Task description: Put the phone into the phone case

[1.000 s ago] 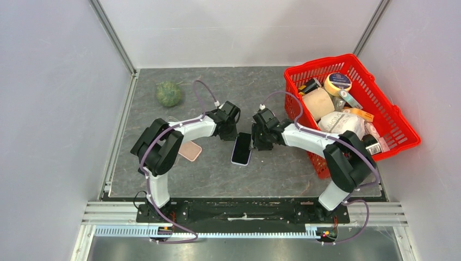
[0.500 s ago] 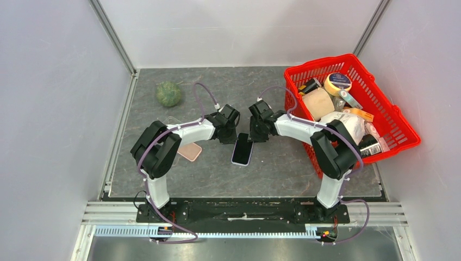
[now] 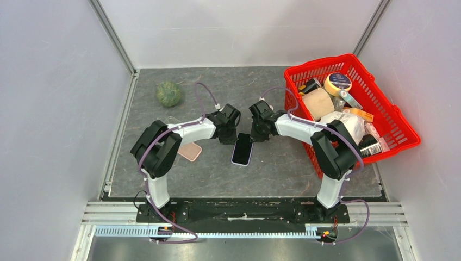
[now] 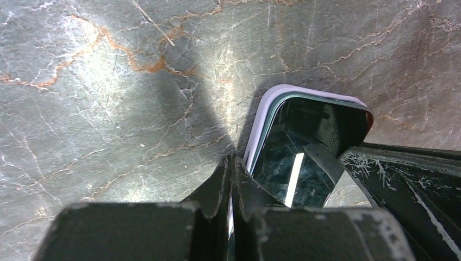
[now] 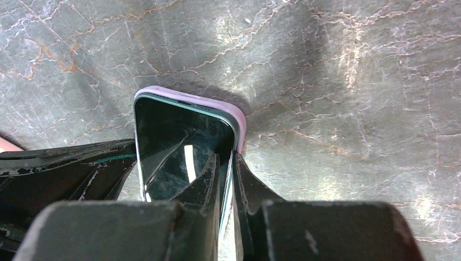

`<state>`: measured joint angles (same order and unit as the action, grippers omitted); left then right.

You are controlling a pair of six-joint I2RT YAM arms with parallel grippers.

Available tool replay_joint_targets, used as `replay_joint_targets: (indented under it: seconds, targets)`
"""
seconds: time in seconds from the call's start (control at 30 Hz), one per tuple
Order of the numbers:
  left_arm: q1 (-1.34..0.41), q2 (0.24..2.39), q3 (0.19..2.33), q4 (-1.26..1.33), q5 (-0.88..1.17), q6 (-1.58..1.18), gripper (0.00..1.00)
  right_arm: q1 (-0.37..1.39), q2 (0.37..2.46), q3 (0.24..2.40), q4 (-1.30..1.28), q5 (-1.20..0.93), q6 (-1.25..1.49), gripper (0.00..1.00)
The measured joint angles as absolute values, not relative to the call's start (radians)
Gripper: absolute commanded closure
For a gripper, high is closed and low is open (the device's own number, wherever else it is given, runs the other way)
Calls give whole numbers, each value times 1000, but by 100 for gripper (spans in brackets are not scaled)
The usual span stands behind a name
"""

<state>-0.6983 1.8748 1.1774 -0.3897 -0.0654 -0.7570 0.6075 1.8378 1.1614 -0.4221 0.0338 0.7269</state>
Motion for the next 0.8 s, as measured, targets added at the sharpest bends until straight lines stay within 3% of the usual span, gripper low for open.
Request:
replay_joint_targets:
  seconds: [0.47, 0.7, 0.8]
  targets:
    - [-698, 1900, 1219, -433, -60, -747, 94, 664, 1876, 1188, -447, 157, 752, 100]
    - [-696, 1905, 1230, -447, -56, -745, 93, 669, 1930, 1223, -252, 150, 782, 100]
    - [-697, 1903, 1229, -447, -62, -744, 92, 669, 1919, 1222, -265, 142, 773, 95]
